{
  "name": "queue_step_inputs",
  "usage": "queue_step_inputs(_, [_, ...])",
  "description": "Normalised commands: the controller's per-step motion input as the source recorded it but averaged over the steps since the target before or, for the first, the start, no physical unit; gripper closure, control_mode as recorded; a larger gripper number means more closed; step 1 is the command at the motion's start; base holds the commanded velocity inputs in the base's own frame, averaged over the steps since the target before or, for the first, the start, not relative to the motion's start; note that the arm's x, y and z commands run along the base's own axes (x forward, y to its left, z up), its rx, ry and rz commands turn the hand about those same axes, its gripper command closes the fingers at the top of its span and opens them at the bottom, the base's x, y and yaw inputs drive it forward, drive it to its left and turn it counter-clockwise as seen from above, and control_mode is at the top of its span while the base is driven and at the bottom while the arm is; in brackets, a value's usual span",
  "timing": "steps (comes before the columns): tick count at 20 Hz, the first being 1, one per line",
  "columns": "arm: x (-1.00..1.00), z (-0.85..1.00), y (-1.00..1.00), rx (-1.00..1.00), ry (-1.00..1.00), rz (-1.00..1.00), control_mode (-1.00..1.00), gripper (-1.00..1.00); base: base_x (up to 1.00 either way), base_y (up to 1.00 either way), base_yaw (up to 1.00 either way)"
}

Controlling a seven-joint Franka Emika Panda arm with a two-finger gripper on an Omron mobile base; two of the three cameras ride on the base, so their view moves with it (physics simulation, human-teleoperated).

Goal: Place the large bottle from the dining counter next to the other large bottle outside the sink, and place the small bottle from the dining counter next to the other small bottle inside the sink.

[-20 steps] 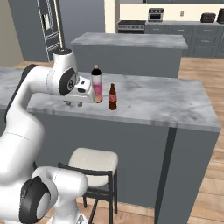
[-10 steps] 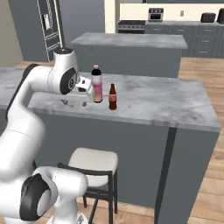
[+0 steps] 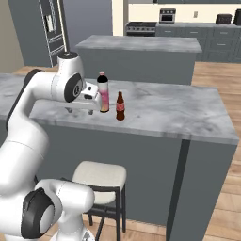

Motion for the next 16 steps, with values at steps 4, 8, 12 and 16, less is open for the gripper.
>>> queue_step_inputs(4, [0.00,0.00,0.00,0.00,0.00,0.00,1.00,-1.00,1.00,0.00,-0.01])
queue_step_inputs(8, [0.00,0.00,0.00,0.00,0.00,0.00,1.00,-1.00,1.00,0.00,0.00])
queue_step_inputs(12, [0.00,0.00,0.00,0.00,0.00,0.00,1.00,-1.00,1.00,0.00,0.00])
queue_step_inputs(16, [0.00,0.00,0.00,0.00,0.00,0.00,1.00,-1.00,1.00,0.00,0.00])
